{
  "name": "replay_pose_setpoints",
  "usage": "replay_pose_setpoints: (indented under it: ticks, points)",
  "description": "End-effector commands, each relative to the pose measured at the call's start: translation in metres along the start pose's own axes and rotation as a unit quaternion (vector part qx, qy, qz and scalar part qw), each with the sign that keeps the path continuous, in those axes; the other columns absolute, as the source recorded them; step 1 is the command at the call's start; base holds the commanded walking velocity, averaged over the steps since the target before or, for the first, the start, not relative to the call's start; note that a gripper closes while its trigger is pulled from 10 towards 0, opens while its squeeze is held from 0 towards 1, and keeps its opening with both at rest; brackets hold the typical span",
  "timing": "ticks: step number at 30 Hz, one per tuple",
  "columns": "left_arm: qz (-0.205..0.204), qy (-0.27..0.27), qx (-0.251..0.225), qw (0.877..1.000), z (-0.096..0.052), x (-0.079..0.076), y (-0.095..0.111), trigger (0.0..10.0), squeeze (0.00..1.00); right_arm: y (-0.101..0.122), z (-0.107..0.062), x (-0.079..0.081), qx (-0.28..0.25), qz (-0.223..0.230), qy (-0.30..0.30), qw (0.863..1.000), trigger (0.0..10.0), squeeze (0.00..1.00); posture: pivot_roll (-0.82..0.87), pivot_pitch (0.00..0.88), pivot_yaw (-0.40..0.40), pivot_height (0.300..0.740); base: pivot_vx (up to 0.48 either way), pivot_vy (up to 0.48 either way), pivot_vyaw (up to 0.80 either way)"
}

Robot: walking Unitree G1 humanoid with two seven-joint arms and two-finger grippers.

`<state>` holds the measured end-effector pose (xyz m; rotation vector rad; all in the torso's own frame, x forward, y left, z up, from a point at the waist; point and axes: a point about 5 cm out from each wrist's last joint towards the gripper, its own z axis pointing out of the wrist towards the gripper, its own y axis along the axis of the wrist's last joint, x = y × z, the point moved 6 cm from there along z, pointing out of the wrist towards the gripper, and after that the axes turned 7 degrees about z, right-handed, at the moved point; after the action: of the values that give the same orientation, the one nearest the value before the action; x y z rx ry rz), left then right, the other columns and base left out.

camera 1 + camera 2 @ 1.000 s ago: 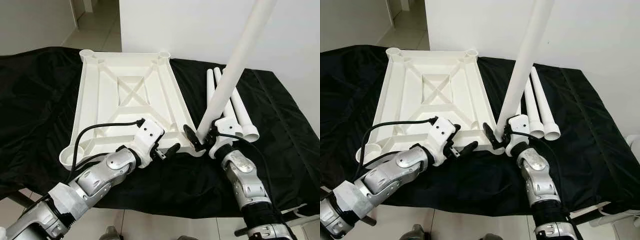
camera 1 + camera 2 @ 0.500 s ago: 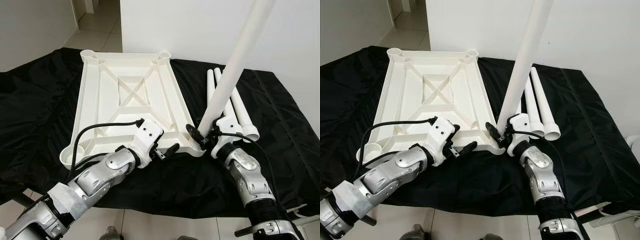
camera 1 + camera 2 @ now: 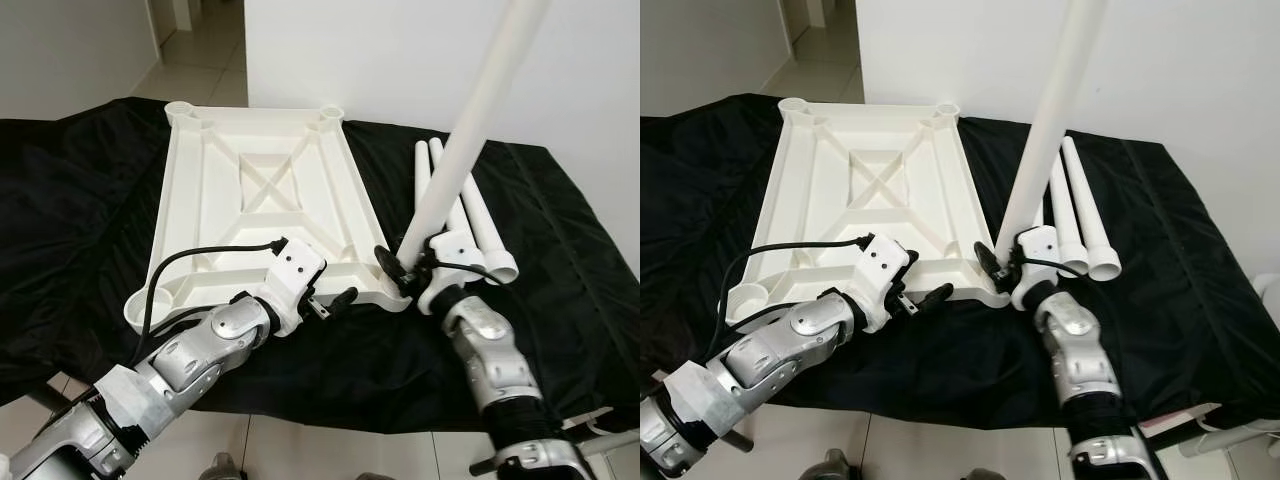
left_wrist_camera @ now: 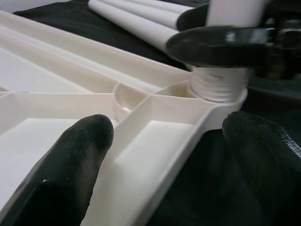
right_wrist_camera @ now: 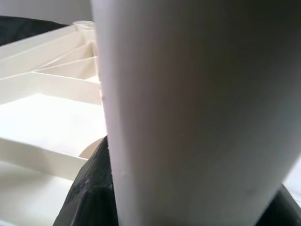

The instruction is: Building children table

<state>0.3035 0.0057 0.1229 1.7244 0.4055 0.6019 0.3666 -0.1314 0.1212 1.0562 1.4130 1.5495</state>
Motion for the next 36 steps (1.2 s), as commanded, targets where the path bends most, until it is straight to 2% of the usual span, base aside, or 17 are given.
replay_pose_setpoints:
  ticks: [1, 4, 7, 8, 11, 12, 13, 14, 15, 17, 23, 29, 30, 31, 36]
  points:
    - [0.005, -0.210, -0.025, 0.977, -0.009, -0.047, 0.008, 10.0, 0.00, -0.011, -0.003, -0.014, 0.026, -0.001, -0.039, 0.999, 10.0, 0.00, 0.02, 0.000, -0.051, 0.740, 0.000, 0.000, 0.00]
    - [0.004, -0.209, -0.025, 0.978, -0.009, -0.047, 0.007, 10.0, 0.00, -0.011, -0.002, -0.010, 0.015, 0.019, -0.092, 0.995, 10.0, 0.00, 0.02, 0.000, -0.052, 0.740, 0.000, 0.000, 0.00]
    - [0.004, -0.210, -0.025, 0.977, -0.009, -0.047, 0.007, 10.0, 0.00, -0.012, -0.002, -0.011, 0.014, 0.028, -0.115, 0.993, 10.0, 0.00, 0.02, 0.000, -0.053, 0.740, 0.000, 0.000, 0.00]
    - [0.005, -0.210, -0.025, 0.977, -0.009, -0.048, 0.007, 10.0, 0.00, -0.014, -0.003, -0.012, 0.015, 0.037, -0.144, 0.989, 10.0, 0.00, 0.02, 0.000, -0.056, 0.740, 0.000, 0.000, 0.00]
    - [0.005, -0.210, -0.025, 0.977, -0.009, -0.048, 0.007, 10.0, 0.00, -0.014, -0.003, -0.012, 0.015, 0.037, -0.144, 0.989, 10.0, 0.00, 0.02, 0.000, -0.056, 0.740, 0.000, 0.000, 0.00]
    - [0.006, -0.210, -0.025, 0.977, -0.009, -0.047, 0.008, 10.0, 0.00, -0.016, -0.004, -0.011, 0.014, 0.043, -0.171, 0.984, 10.0, 0.00, 0.02, 0.000, -0.056, 0.740, 0.000, 0.000, 0.00]
    - [0.006, -0.210, -0.025, 0.977, -0.009, -0.047, 0.008, 10.0, 0.00, -0.016, -0.004, -0.011, 0.014, 0.043, -0.171, 0.984, 10.0, 0.00, 0.02, 0.000, -0.056, 0.740, 0.000, 0.000, 0.00]
    - [0.007, -0.211, -0.026, 0.977, -0.009, -0.047, 0.008, 10.0, 0.00, -0.017, -0.005, -0.011, 0.013, 0.045, -0.205, 0.978, 10.0, 0.00, 0.02, 0.000, -0.054, 0.740, 0.000, 0.000, 0.00]
    - [0.007, -0.211, -0.026, 0.977, -0.009, -0.047, 0.008, 10.0, 0.00, -0.017, -0.005, -0.011, 0.013, 0.045, -0.205, 0.978, 10.0, 0.00, 0.02, 0.000, -0.054, 0.740, 0.000, 0.000, 0.00]
    - [0.007, -0.216, -0.027, 0.976, -0.009, -0.047, 0.008, 10.0, 0.00, -0.018, -0.008, -0.010, 0.009, 0.051, -0.248, 0.967, 10.0, 0.00, 0.02, 0.000, -0.054, 0.740, 0.000, 0.000, 0.00]
    - [0.009, -0.221, -0.032, 0.975, -0.008, -0.045, 0.008, 10.0, 0.00, -0.016, -0.006, 0.000, 0.005, 0.056, -0.239, 0.969, 10.0, 0.00, 0.02, 0.000, -0.052, 0.740, 0.000, 0.000, 0.00]
    - [0.013, -0.206, -0.036, 0.978, -0.006, -0.038, 0.009, 10.0, 0.00, -0.009, -0.010, -0.003, -0.010, 0.054, -0.221, 0.974, 10.0, 0.00, 0.02, 0.000, -0.056, 0.740, 0.000, 0.000, 0.00]
    - [0.015, -0.199, -0.038, 0.979, -0.005, -0.036, 0.010, 10.0, 0.00, -0.004, -0.013, -0.005, -0.019, 0.051, -0.206, 0.977, 10.0, 0.44, 0.01, 0.000, -0.057, 0.740, 0.000, 0.000, 0.00]
    - [0.015, -0.197, -0.038, 0.980, -0.005, -0.035, 0.010, 10.0, 0.00, -0.003, -0.013, -0.006, -0.020, 0.048, -0.203, 0.978, 10.0, 1.00, 0.01, 0.000, -0.059, 0.740, 0.000, 0.000, 0.00]
    - [0.016, -0.195, -0.038, 0.980, -0.005, -0.034, 0.009, 10.0, 0.00, 0.001, -0.018, -0.010, -0.025, 0.044, -0.174, 0.984, 10.0, 1.00, 0.01, 0.000, -0.063, 0.740, 0.000, 0.000, 0.00]
